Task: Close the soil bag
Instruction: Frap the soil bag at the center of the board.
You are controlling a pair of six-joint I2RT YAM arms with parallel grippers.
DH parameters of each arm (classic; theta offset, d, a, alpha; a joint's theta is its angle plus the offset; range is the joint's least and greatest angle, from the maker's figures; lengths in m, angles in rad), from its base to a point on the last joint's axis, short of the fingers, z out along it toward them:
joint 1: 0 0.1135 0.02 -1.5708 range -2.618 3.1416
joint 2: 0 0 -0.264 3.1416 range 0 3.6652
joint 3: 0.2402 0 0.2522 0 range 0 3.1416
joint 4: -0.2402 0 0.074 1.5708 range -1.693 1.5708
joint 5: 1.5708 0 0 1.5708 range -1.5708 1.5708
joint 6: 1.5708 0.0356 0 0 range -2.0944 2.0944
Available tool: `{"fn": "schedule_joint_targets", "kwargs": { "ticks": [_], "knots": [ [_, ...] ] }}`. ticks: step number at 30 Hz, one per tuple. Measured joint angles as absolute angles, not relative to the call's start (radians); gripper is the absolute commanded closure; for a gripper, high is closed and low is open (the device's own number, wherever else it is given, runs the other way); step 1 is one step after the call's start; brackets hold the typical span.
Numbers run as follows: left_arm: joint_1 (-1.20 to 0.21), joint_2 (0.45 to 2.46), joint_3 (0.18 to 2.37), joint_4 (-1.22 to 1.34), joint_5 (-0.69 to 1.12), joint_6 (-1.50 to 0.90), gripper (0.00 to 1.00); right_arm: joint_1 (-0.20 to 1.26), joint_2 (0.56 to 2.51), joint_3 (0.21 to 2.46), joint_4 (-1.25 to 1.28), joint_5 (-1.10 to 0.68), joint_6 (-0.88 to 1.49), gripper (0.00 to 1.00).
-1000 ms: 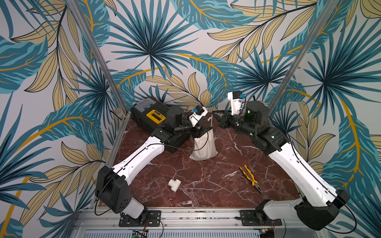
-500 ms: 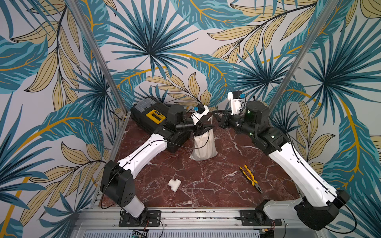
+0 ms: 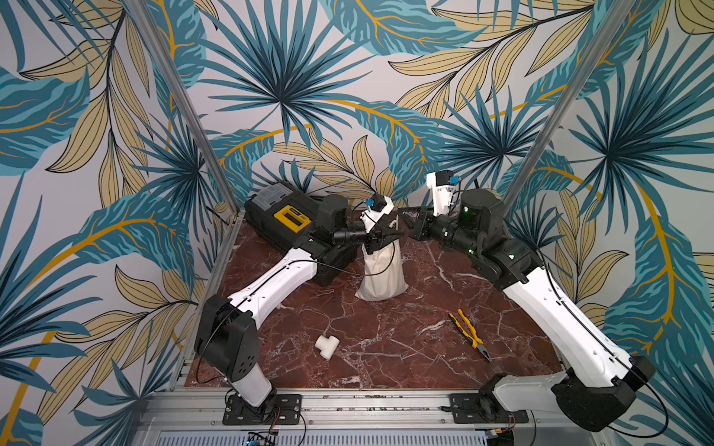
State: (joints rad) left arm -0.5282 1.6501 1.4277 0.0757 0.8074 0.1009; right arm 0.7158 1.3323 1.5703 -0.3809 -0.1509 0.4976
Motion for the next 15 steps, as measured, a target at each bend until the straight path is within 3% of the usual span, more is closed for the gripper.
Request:
{"fn": "schedule_joint_targets", "kwargs": {
  "ticks": [8, 15],
  "knots": [
    [-0.528, 1.652, 1.428, 0.075, 0.817, 0.097, 0.84, 0.716, 1.331, 1.571, -0.387, -0.150, 0.498, 1.00],
    [-0.528, 1.663, 1.441, 0.059, 0.830, 0.105, 0.87, 0.716, 1.331, 1.571, -0.387, -0.146, 0.498, 1.00]
  ]
}}
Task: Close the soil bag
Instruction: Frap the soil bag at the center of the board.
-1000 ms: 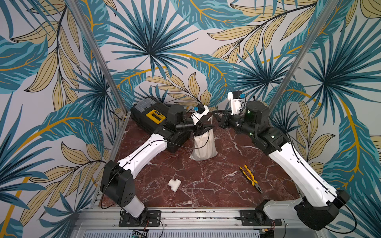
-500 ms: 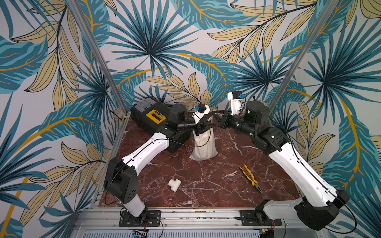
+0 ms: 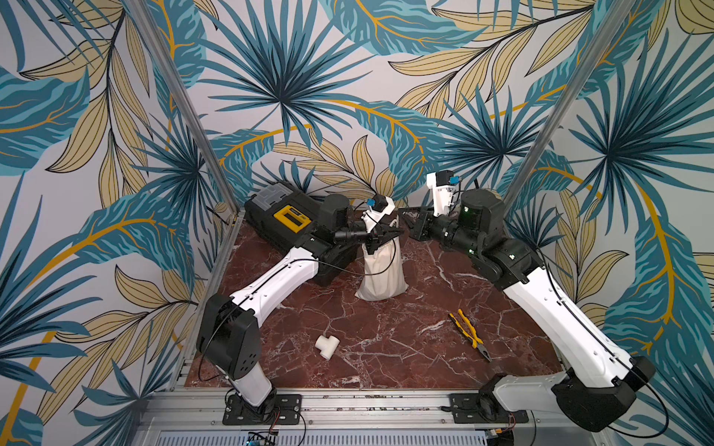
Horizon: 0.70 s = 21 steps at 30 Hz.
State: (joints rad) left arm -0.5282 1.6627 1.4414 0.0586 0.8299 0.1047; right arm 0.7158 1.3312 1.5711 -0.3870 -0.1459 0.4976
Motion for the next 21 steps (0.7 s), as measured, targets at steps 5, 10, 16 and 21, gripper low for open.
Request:
{"fn": "schedule_joint_targets", "kwargs": {
  "ticks": [5, 10, 16, 21],
  "knots": [
    [-0.537, 1.663, 1.466, -0.031, 0.791, 0.175, 0.93, 0.716, 1.324, 1.571, -0.391, -0.115, 0.497, 1.00],
    [-0.552, 1.663, 1.509, -0.128, 0.739, 0.247, 0.97, 0.716, 1.322, 1.571, -0.393, -0.075, 0.497, 1.00],
    [-0.564, 1.663, 1.558, -0.241, 0.686, 0.332, 0.99, 0.716, 1.322, 1.571, -0.395, -0.047, 0.498, 1.00],
    [-0.564, 1.663, 1.594, -0.323, 0.650, 0.384, 0.99, 0.716, 1.322, 1.571, -0.397, -0.015, 0.498, 1.00]
  ]
}}
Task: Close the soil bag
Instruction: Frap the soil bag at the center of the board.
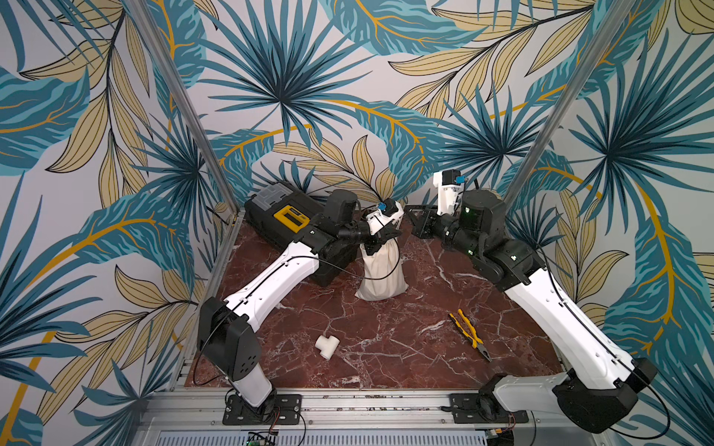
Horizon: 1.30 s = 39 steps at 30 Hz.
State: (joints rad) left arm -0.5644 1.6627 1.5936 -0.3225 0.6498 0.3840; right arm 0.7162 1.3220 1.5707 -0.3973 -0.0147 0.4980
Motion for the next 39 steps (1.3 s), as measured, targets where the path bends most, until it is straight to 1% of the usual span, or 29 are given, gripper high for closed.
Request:
{"fn": "schedule_joint_targets", "kwargs": {
  "ticks": [7, 14, 19, 27, 34, 39],
  "knots": [
    [-0.568, 1.663, 1.621, -0.402, 0.612, 0.445, 0.98, 0.718, 1.326, 1.573, -0.420, 0.048, 0.497, 1.00],
    [-0.569, 1.662, 1.623, -0.436, 0.579, 0.510, 0.97, 0.724, 1.369, 1.623, -0.464, 0.083, 0.466, 1.00],
    [-0.569, 1.662, 1.625, -0.439, 0.568, 0.537, 0.93, 0.727, 1.396, 1.673, -0.504, 0.087, 0.447, 1.00],
    [-0.574, 1.662, 1.633, -0.441, 0.561, 0.561, 0.93, 0.728, 1.431, 1.734, -0.541, 0.082, 0.437, 1.00],
    [-0.591, 1.662, 1.639, -0.470, 0.532, 0.604, 0.89, 0.728, 1.431, 1.754, -0.567, 0.084, 0.429, 1.00],
    [-0.595, 1.662, 1.642, -0.486, 0.519, 0.630, 0.89, 0.728, 1.431, 1.756, -0.569, 0.086, 0.426, 1.00]
  ]
}}
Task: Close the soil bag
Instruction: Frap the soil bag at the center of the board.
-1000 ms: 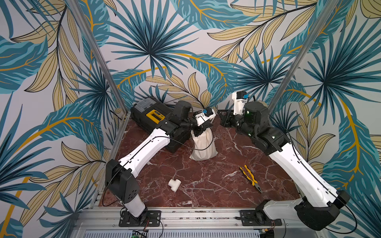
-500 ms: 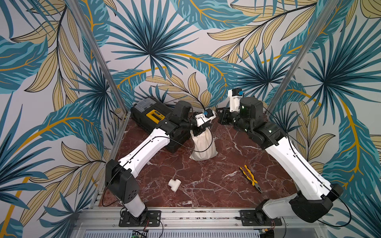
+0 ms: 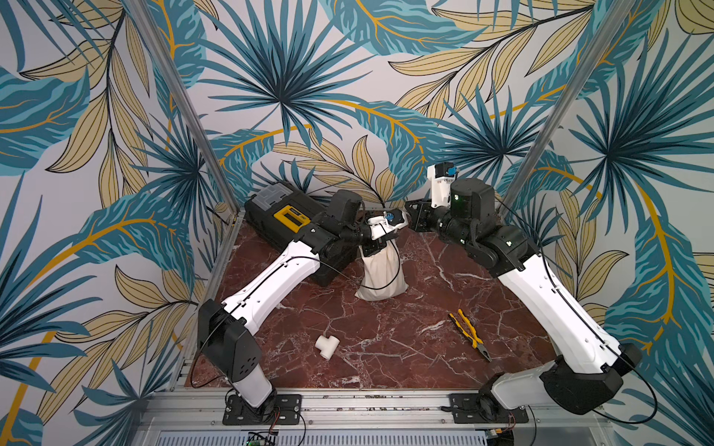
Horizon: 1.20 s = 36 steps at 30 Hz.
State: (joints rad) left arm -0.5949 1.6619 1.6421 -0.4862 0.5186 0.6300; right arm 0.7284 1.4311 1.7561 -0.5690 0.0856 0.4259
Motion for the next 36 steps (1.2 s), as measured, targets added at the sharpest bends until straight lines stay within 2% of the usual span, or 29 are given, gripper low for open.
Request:
{"fn": "schedule_joint_targets", "kwargs": {
  "ticks": [16, 22, 36],
  "knots": [
    [-0.599, 1.662, 1.675, -0.572, 0.501, 0.683, 0.89, 0.735, 1.431, 1.802, -0.644, 0.124, 0.356, 1.00],
    [-0.606, 1.659, 1.678, -0.597, 0.481, 0.696, 0.85, 0.735, 1.431, 1.824, -0.662, 0.151, 0.322, 1.00],
    [-0.610, 1.659, 1.689, -0.630, 0.458, 0.719, 0.87, 0.738, 1.426, 1.848, -0.709, 0.193, 0.264, 1.00]
  ]
}}
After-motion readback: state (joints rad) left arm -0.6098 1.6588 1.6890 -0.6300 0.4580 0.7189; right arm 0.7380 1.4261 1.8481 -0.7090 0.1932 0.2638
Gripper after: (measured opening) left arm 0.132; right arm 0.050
